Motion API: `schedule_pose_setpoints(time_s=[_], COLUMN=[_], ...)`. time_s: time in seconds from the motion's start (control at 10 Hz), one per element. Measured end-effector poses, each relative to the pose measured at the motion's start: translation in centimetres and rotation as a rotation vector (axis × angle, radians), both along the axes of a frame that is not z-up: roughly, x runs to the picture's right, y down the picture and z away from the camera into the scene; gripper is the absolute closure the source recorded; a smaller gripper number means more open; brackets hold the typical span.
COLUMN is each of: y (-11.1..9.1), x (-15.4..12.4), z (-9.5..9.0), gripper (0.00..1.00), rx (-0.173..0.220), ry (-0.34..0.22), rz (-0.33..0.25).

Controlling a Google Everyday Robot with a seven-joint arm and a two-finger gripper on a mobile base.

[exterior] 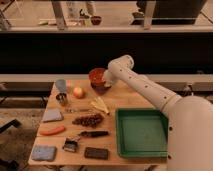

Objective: Stack bowls into tray

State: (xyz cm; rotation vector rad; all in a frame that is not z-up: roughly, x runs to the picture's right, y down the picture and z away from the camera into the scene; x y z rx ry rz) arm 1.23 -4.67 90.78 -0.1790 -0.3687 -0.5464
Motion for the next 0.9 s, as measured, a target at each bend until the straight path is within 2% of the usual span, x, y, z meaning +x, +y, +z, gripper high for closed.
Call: schedule_pose_setpoints(time_s=[0.7, 0.8, 0.9], y=[-0.20, -0.20, -0.14], x=[0.46, 0.46, 0.66], z=[0.01, 0.02, 0.11], gripper=[1.00, 0.98, 0.86], rx=[0.006, 0.006, -0.001], ry=[0.010, 0.011, 0.019], rz=[0.010, 0.012, 0.014])
